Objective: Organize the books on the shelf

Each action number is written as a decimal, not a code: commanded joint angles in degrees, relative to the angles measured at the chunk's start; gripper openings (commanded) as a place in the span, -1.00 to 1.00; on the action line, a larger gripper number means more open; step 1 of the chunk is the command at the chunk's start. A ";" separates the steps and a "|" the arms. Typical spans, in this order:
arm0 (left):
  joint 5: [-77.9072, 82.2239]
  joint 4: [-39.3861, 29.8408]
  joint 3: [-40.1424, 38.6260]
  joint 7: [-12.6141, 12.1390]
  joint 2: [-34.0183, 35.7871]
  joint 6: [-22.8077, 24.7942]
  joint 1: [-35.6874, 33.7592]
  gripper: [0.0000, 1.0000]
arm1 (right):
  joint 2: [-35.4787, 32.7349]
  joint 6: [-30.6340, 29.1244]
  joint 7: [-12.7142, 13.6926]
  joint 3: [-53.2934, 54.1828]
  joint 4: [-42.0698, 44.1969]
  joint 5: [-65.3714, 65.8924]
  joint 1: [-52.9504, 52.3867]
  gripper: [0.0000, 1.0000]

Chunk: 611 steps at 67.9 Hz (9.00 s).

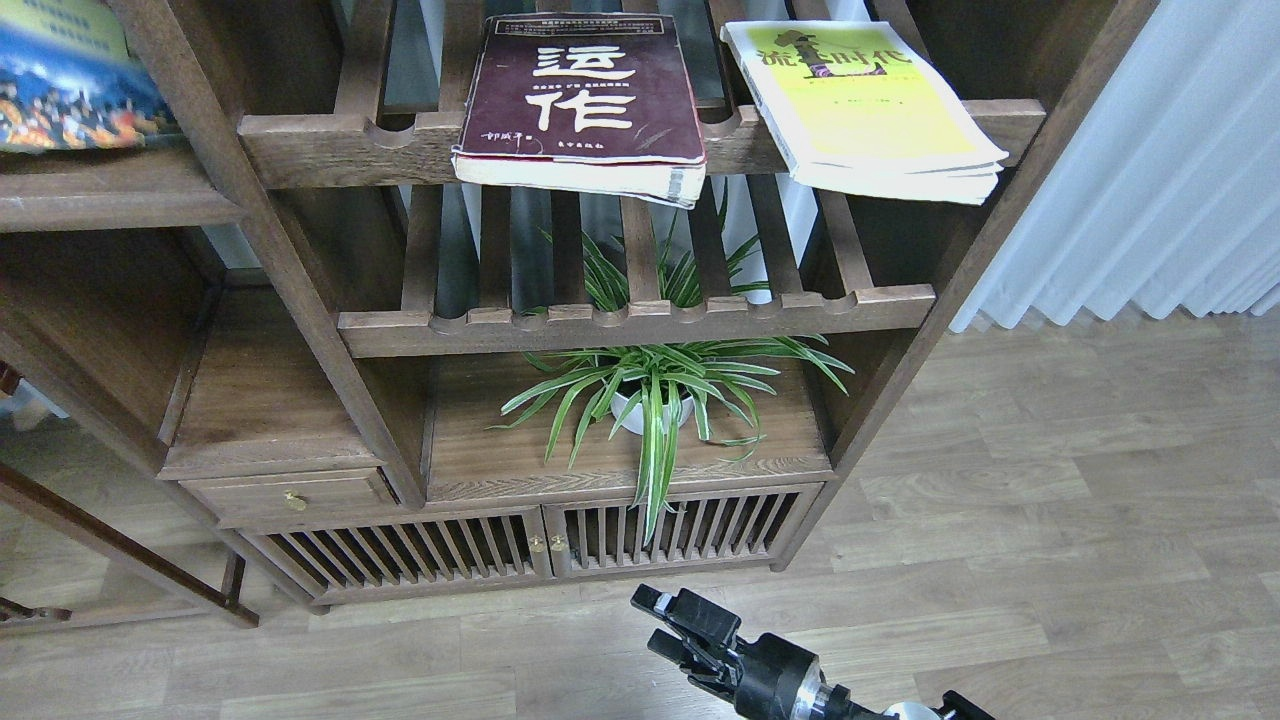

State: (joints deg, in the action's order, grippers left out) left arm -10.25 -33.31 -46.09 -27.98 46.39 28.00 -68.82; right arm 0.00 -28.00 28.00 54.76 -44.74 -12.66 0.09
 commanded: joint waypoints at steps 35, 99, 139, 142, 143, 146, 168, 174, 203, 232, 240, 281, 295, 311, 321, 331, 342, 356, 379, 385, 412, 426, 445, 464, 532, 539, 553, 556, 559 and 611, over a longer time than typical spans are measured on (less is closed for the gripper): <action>-0.29 -14.85 4.51 -0.02 6.95 0.00 4.39 0.97 | 0.00 0.00 0.00 0.17 0.09 -0.09 0.00 0.99; -7.23 -37.08 39.05 1.61 37.81 0.00 4.75 0.99 | 0.00 0.00 0.00 0.25 0.45 -0.88 0.00 0.99; -23.67 -38.41 61.21 27.72 19.36 0.00 20.04 0.99 | 0.00 0.31 0.00 10.62 -14.14 -1.23 -2.46 0.99; -24.20 -38.05 60.68 27.98 16.81 0.00 21.44 0.99 | 0.00 1.46 0.00 12.20 -15.99 -1.23 -2.72 0.99; -24.29 -37.97 60.51 28.07 16.11 0.00 21.88 0.99 | 0.00 1.81 0.00 12.64 -16.51 -1.23 -2.81 0.99; -24.29 -37.53 59.37 28.16 13.82 0.00 23.64 0.99 | 0.00 2.86 0.00 13.87 -18.27 -1.23 -3.16 0.99; -19.02 -24.08 37.13 26.31 -4.55 0.00 42.45 0.99 | 0.00 12.71 0.00 24.86 -35.85 -1.32 -3.96 0.97; -17.43 -23.20 36.25 26.31 -6.14 0.00 43.68 0.99 | 0.00 12.88 0.00 25.65 -37.78 -1.23 -3.96 0.96; -17.34 -22.85 36.33 26.40 -7.28 0.00 45.26 1.00 | -2.20 14.03 0.00 29.61 -44.73 -1.32 -3.87 0.91; -17.26 -22.85 36.42 26.40 -7.28 0.00 46.49 1.00 | -4.75 22.64 0.00 33.21 -46.05 -1.23 -11.95 0.84; -17.26 -22.85 36.33 26.40 -7.37 0.00 47.46 1.00 | -6.41 25.80 0.00 33.39 -45.87 -1.14 -14.15 0.84; -17.26 -22.85 36.25 26.40 -7.37 0.00 49.22 1.00 | -11.69 32.22 0.00 40.07 -43.68 -1.93 -16.44 -0.16; -17.17 -22.85 36.25 26.31 -7.72 0.00 49.48 1.00 | -11.86 31.52 0.00 42.53 -43.68 -3.16 -16.44 -0.69; -17.26 -22.85 36.07 26.31 -7.72 0.00 49.75 1.00 | -11.78 26.95 0.00 42.88 -43.59 -5.71 -15.73 -0.94; -17.34 -22.94 35.98 26.57 -7.72 0.00 50.36 1.00 | -12.13 21.85 0.00 45.25 -44.73 -9.75 -10.73 -0.95; -17.34 -22.94 35.89 26.49 -7.72 0.00 51.59 1.00 | -12.65 15.44 0.00 45.61 -46.93 -15.64 -2.38 -0.95; -17.43 -22.94 35.89 26.57 -8.25 0.00 51.77 1.00 | -14.06 8.93 0.00 45.17 -48.42 -22.85 8.52 -0.95; -17.61 -24.60 33.88 27.28 -11.67 0.00 51.77 1.00 | -13.27 0.49 0.00 42.01 -48.69 -24.87 22.41 -0.95; -17.87 -29.26 27.28 27.36 -18.18 0.00 52.56 0.99 | -10.02 0.00 0.00 25.22 -45.61 -21.80 25.49 -0.99; -17.87 -34.09 24.74 27.63 -18.53 0.00 53.79 0.99 | -5.81 0.00 0.00 23.37 -42.71 -17.06 21.89 -0.99; -18.05 -52.03 13.31 28.16 -19.06 0.00 62.14 1.00 | 0.00 0.00 0.00 15.55 -32.34 -9.76 14.15 -0.99; -17.96 -54.14 12.69 27.98 -20.99 0.00 62.49 1.00 | 0.00 0.00 0.00 14.67 -29.88 -9.76 14.15 -0.99; -16.90 -52.03 12.69 27.10 -30.57 0.00 61.88 0.99 | 0.00 0.00 0.00 13.26 -31.81 -10.02 14.33 -0.99; -16.82 -47.81 11.81 27.10 -35.67 0.00 60.73 1.00 | 0.00 0.00 0.00 10.98 -32.95 -9.93 14.41 -0.99; -17.69 -41.48 5.14 31.94 -44.19 0.00 57.66 -0.94 | 0.00 0.00 0.00 9.48 -33.22 -9.84 14.68 -0.96; -17.61 -42.18 4.17 31.23 -43.67 0.00 56.87 -0.99 | 0.00 0.00 0.00 9.40 -33.22 -9.76 14.59 -0.93; -17.61 -42.36 4.87 28.51 -36.65 0.00 58.53 -0.99 | 0.00 0.00 0.00 8.96 -31.99 -6.34 13.80 0.01; -17.61 -42.71 4.96 28.42 -34.79 0.00 59.06 -0.99 | 0.00 0.00 0.00 9.04 -31.29 -4.49 13.45 0.27; -17.61 -43.33 4.87 28.33 -32.95 0.00 59.33 -0.99 | 0.00 0.00 0.00 8.96 -30.76 -2.90 13.18 0.49; -12.86 -57.04 0.56 24.73 22.69 0.00 61.35 -0.97 | 0.00 0.00 0.00 4.21 -24.87 -0.88 7.29 0.99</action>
State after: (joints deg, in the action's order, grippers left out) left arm -24.57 -90.08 -43.45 -2.63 63.37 28.00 -7.47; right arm 0.00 -28.00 28.00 58.89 -70.08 -13.54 7.63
